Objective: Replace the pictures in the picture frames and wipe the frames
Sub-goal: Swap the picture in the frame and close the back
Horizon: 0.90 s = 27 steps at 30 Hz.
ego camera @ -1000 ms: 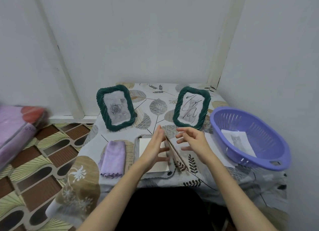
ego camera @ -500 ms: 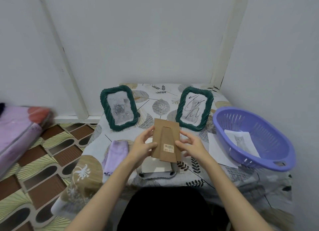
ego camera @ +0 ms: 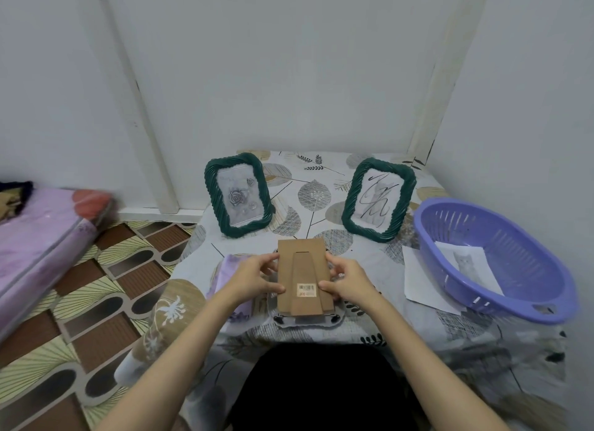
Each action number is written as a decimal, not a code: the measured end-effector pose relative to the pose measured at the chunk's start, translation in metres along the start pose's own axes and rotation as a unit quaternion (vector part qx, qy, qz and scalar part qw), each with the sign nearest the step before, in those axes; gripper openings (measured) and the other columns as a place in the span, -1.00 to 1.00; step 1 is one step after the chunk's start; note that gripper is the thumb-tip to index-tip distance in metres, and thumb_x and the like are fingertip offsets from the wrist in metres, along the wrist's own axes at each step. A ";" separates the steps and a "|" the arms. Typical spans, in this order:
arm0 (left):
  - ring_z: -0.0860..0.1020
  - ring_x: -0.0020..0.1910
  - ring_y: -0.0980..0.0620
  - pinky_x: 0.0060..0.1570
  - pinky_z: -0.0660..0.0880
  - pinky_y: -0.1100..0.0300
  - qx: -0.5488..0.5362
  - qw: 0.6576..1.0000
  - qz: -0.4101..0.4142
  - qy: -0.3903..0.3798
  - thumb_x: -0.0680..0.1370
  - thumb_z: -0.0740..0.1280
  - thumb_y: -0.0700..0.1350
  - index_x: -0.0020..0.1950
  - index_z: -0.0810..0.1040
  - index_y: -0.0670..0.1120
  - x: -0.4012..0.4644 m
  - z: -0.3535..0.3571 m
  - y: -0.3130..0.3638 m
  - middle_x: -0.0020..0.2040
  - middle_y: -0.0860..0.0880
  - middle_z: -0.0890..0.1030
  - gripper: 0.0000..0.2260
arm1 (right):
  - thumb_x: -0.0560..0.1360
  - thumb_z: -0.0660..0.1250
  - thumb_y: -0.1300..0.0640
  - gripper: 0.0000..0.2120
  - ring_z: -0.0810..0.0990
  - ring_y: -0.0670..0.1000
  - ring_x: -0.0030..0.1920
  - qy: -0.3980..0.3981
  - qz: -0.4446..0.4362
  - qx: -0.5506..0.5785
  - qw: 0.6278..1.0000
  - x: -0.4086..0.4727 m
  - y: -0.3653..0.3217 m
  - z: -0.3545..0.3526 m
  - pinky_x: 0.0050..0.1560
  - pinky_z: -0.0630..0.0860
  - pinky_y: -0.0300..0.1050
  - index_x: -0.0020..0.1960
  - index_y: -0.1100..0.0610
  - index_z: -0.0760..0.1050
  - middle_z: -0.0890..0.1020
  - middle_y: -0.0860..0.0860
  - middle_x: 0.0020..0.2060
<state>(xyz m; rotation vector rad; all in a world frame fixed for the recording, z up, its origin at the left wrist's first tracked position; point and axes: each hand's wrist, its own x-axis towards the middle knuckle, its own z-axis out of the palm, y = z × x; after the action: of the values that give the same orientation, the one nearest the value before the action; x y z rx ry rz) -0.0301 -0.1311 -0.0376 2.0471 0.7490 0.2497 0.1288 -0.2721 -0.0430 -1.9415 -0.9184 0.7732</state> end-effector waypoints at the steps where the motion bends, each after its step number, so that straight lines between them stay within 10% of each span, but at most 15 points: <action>1: 0.43 -0.10 0.05 -0.16 0.41 0.46 0.006 1.000 0.003 0.001 0.31 0.51 -0.30 0.40 0.33 -0.16 0.001 0.001 0.000 -0.04 -0.06 0.51 -0.30 | 0.39 0.40 0.36 -0.27 0.43 -0.04 -0.19 0.004 -0.003 -0.008 1.000 0.001 0.001 0.000 -0.22 0.45 -0.23 0.46 0.16 0.16 0.36 -0.06 -0.30; 22: 0.43 -0.09 0.04 -0.23 0.38 0.56 0.048 0.999 0.016 0.004 0.31 0.50 -0.32 0.39 0.33 -0.19 -0.001 0.006 0.002 -0.07 -0.06 0.47 -0.31 | 0.33 0.44 0.37 -0.17 0.42 -0.11 -0.32 -0.042 -0.002 -0.127 0.991 0.000 -0.004 -0.005 -0.03 0.40 -0.21 0.48 0.16 0.10 0.43 0.01 -0.16; 27: 0.44 -0.08 0.06 -0.20 0.38 0.55 0.067 0.998 0.016 -0.004 0.32 0.50 -0.31 0.38 0.35 -0.17 -0.001 0.006 0.002 -0.06 -0.06 0.48 -0.34 | 0.32 0.46 0.32 -0.43 0.48 0.02 -0.19 -0.041 -0.021 -0.196 0.979 -0.002 -0.008 -0.003 -0.05 0.46 -0.11 0.29 0.26 0.36 0.46 0.10 -0.14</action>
<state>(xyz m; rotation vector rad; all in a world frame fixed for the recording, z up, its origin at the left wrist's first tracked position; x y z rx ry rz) -0.0272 -0.1373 -0.0391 2.1858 0.7464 0.2147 0.1274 -0.2721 -0.0342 -2.2320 -1.2327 0.6893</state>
